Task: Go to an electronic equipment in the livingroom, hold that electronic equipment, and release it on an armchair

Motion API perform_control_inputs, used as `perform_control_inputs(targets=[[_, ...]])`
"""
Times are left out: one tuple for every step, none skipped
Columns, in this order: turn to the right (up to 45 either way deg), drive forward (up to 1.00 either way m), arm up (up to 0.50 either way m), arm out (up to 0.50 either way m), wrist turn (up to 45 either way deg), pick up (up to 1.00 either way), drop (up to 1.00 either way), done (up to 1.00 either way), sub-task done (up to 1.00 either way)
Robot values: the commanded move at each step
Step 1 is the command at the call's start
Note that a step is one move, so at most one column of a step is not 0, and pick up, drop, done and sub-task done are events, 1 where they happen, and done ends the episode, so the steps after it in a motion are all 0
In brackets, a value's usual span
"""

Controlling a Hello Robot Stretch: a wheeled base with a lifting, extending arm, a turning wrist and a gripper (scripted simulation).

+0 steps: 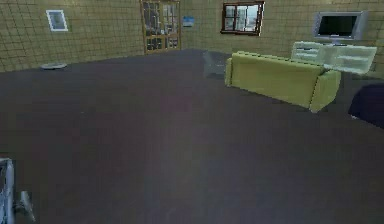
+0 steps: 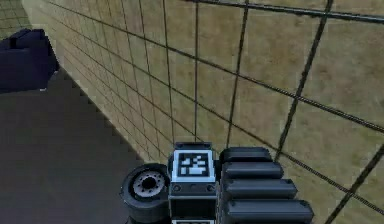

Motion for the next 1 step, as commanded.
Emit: perform_control_inputs(targets=[[0.0,1.00,0.00,0.00,0.0,0.00,0.00,0.00,0.00]])
